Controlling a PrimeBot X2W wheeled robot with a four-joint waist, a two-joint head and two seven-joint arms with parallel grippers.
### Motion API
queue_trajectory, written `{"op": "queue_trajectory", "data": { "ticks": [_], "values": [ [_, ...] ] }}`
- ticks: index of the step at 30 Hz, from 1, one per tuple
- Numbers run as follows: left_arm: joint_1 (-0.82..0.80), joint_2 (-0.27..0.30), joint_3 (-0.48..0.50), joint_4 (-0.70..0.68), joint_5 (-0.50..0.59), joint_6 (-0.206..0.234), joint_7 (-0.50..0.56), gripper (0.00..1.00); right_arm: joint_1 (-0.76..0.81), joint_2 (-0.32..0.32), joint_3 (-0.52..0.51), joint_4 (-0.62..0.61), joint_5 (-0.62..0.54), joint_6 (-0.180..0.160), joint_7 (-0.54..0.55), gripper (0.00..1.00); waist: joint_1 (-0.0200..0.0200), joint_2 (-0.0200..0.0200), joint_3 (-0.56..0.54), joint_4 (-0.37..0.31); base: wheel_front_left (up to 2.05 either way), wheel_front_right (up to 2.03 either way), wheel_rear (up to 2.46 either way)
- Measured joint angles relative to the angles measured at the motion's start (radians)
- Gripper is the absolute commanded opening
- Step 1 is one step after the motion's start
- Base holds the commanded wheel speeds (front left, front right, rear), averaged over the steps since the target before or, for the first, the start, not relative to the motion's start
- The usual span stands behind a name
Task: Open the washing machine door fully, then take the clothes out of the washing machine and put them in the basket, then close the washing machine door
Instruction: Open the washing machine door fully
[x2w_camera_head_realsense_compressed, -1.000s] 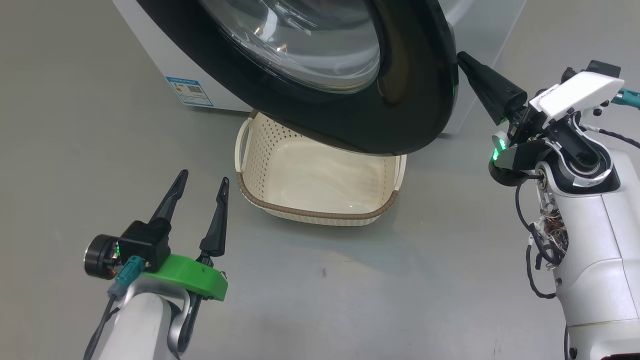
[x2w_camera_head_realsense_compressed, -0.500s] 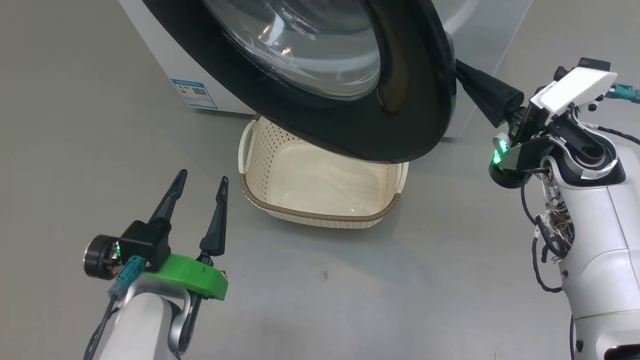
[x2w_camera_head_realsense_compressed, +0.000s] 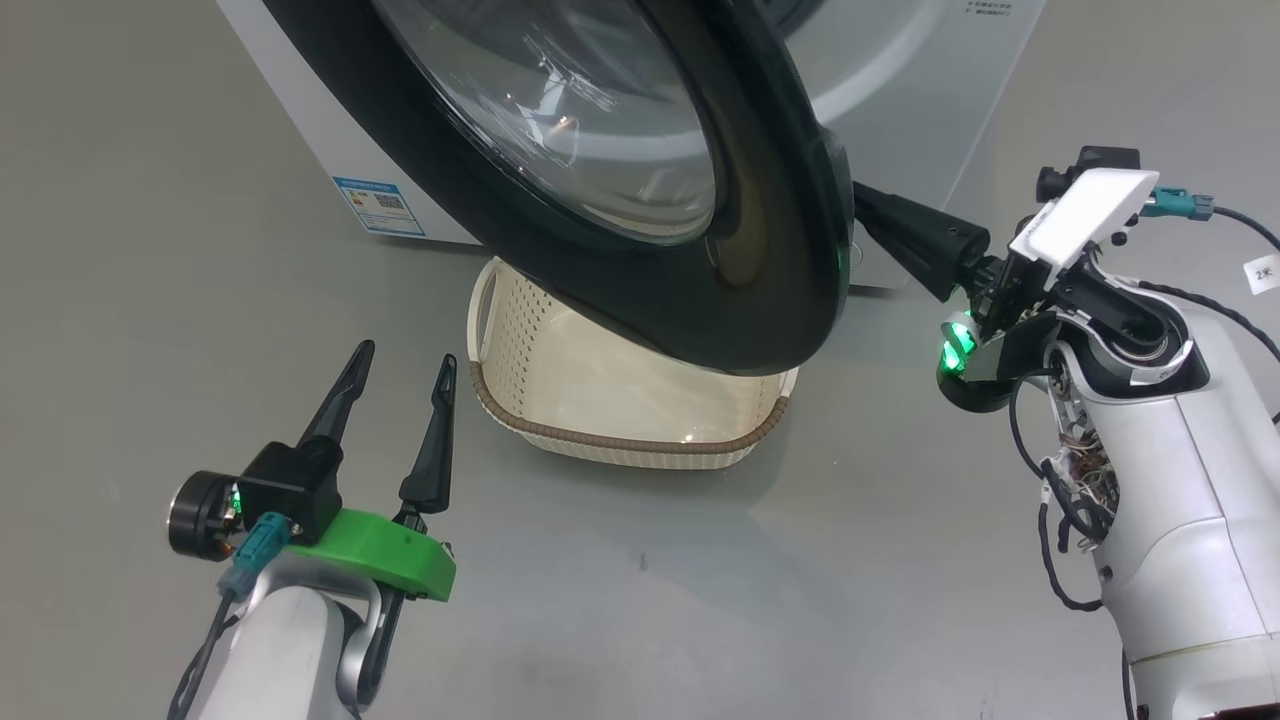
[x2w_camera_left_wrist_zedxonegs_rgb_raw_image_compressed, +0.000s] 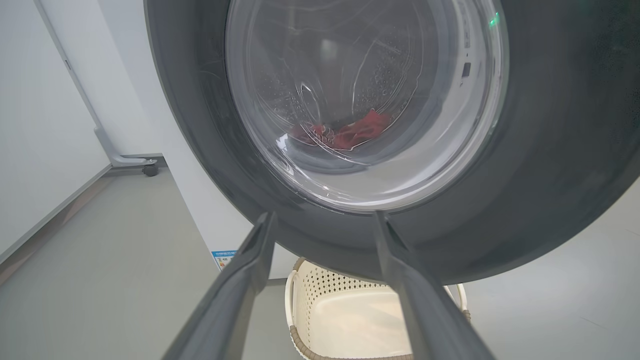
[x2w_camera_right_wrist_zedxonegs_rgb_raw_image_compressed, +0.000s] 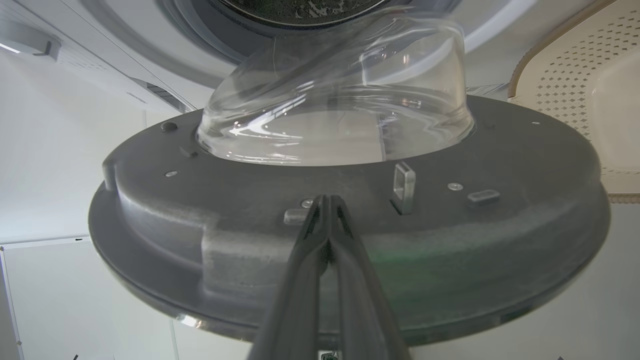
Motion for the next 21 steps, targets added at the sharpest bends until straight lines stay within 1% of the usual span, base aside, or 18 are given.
{"op": "queue_trajectory", "data": {
  "ticks": [6,15,21],
  "values": [
    [0.001,0.000,0.001,0.009,0.001,0.001,0.000,1.00,0.035,0.010,0.031,-0.002,0.017,0.017,0.037,0.00,0.0000,0.0000,-0.017,-0.005,0.00,0.00,0.00],
    [0.007,0.000,0.001,0.014,0.001,0.001,0.000,1.00,0.073,0.018,0.091,-0.026,0.026,0.018,0.088,0.00,0.0000,0.0000,-0.042,-0.011,0.00,0.00,0.00],
    [0.012,0.000,-0.005,0.019,0.001,0.001,0.000,1.00,0.095,0.020,0.130,-0.041,0.037,0.028,0.120,0.00,0.0000,0.0000,-0.055,-0.007,0.00,0.00,0.00]
  ]
}}
